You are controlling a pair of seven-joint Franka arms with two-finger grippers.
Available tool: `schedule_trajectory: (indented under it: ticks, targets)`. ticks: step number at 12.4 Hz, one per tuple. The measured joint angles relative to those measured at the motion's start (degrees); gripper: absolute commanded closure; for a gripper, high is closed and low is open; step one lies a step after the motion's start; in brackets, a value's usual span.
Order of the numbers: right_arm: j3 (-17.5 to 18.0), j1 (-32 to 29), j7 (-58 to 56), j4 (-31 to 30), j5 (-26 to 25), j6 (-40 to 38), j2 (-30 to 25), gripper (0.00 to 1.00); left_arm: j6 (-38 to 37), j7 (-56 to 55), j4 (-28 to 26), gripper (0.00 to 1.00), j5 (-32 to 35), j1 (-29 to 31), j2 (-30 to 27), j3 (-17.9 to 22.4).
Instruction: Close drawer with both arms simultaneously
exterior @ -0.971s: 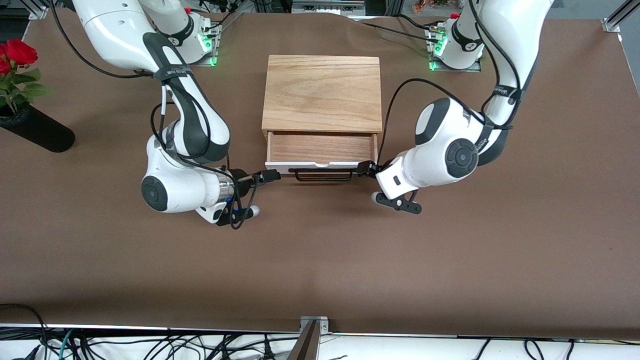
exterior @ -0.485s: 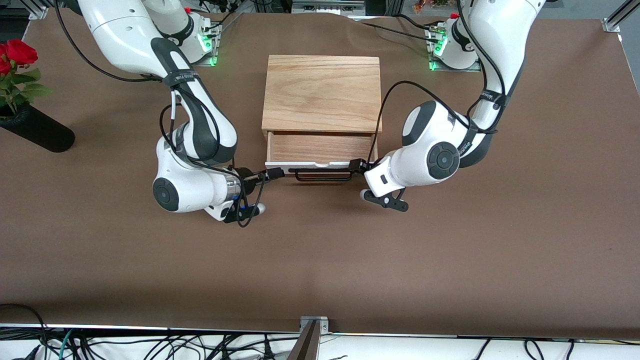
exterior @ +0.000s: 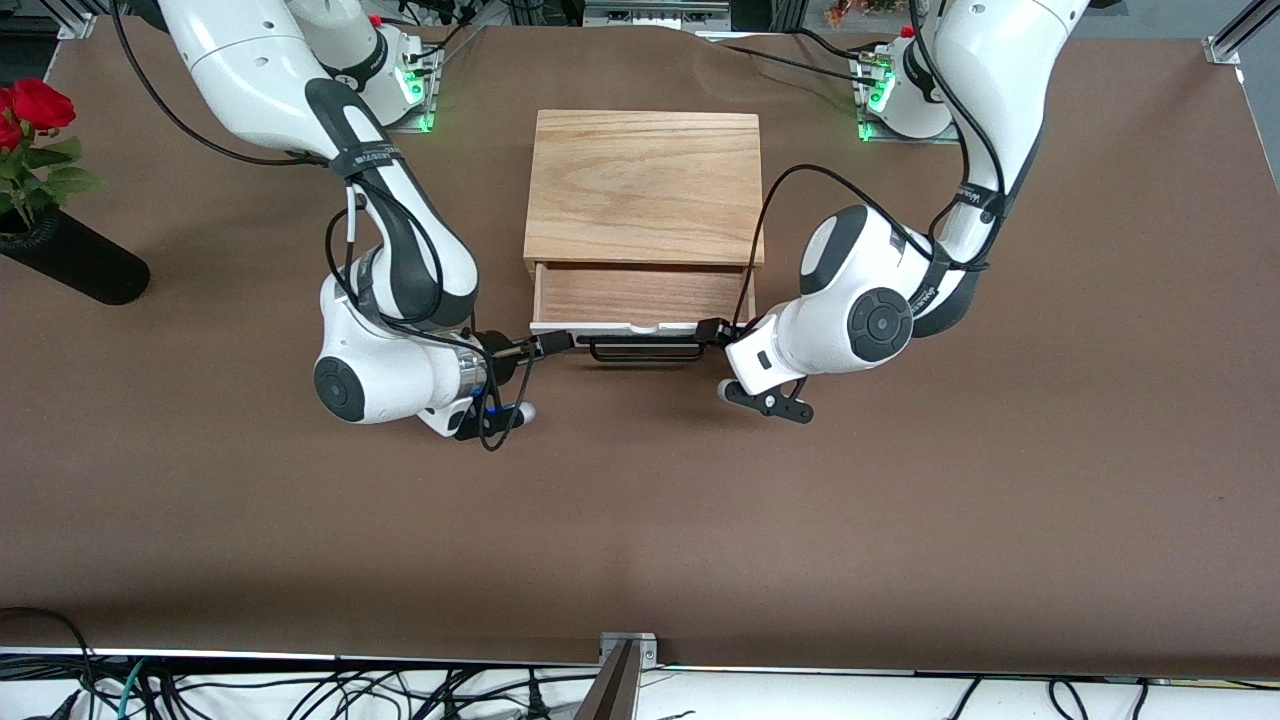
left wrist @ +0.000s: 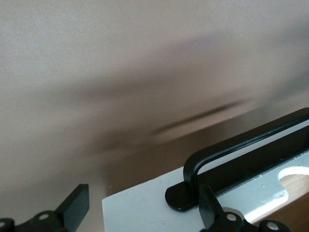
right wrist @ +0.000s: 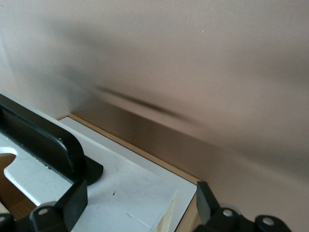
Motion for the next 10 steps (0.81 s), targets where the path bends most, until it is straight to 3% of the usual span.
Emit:
schedule_trajectory:
  ticks: [10]
  targets:
    - [1.06, 0.04, 0.56, -2.48, 1.0, -4.19, -0.17, 0.0, -5.27, -0.09, -0.12, 0.0, -0.36, -0.2, -0.15, -0.25]
